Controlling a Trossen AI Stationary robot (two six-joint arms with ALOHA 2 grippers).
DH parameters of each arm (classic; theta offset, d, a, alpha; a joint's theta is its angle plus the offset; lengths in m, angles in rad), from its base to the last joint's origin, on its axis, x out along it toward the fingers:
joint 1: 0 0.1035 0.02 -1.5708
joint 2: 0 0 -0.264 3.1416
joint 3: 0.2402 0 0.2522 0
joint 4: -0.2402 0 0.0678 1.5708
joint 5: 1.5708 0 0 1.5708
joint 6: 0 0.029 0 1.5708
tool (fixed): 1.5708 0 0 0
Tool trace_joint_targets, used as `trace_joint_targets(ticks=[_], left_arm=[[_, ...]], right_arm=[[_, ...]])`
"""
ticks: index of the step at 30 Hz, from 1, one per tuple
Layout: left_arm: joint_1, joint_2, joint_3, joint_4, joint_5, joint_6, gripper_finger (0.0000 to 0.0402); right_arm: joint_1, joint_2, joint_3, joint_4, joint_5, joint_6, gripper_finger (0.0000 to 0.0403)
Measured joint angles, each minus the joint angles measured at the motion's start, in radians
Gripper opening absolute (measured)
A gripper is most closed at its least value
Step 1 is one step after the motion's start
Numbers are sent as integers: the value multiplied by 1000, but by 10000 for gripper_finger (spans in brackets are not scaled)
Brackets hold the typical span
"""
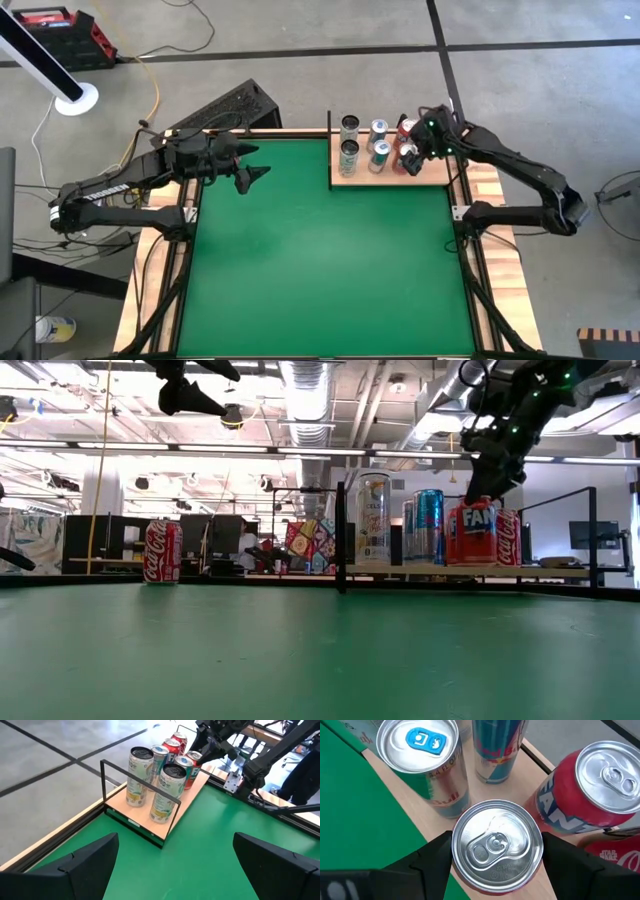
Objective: Place canned beverage on shelf
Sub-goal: Put the orange soda can on the shelf aligned with the other orange soda can
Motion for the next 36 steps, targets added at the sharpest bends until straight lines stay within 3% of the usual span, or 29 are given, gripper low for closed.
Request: trace_joint_targets(ticks=[36], left_arm=[[0,1,0,-8,-18,-8,377]], right_arm=[[-90,0,-2,-63,-60,-76,292]])
